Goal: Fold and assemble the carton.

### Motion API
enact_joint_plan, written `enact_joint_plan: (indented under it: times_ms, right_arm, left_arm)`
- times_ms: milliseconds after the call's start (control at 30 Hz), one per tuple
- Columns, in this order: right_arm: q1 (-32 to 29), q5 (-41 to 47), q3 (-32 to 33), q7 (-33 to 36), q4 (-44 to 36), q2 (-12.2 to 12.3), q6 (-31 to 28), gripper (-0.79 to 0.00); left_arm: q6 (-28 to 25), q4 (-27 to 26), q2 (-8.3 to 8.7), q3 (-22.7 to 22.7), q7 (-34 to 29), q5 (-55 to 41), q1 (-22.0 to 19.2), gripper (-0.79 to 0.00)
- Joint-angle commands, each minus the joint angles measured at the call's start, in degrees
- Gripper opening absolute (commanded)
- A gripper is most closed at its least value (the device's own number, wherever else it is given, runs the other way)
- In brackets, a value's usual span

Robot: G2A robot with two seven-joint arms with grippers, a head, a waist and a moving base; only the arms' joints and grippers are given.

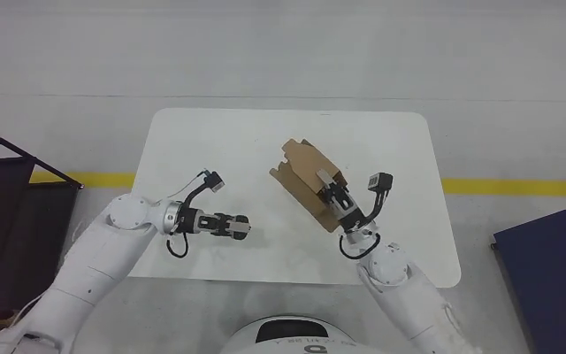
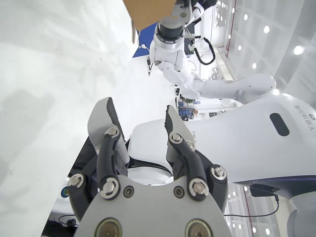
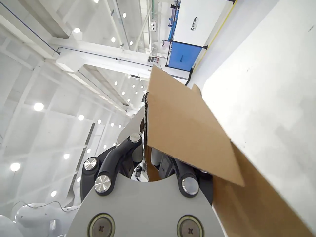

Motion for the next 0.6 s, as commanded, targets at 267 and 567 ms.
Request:
enact_joint_plan:
  times_ms: [267, 567]
  right_arm:
    - [-0.8, 15.8, 1.0, 13.2, -1.7, 0.2, 3.0, -0.785]
    - [-2.1, 18.1, 2.4, 18.6, -3.8, 0.6, 5.2, -0.785]
  left_arm:
    - [3.7, 0.4, -3.27, 7.7, 6.8, 6.6, -7.0, -0.354]
    - [5.6, 2.4, -4.48, 9.2, 10.1, 7.2, -8.0, -0.403]
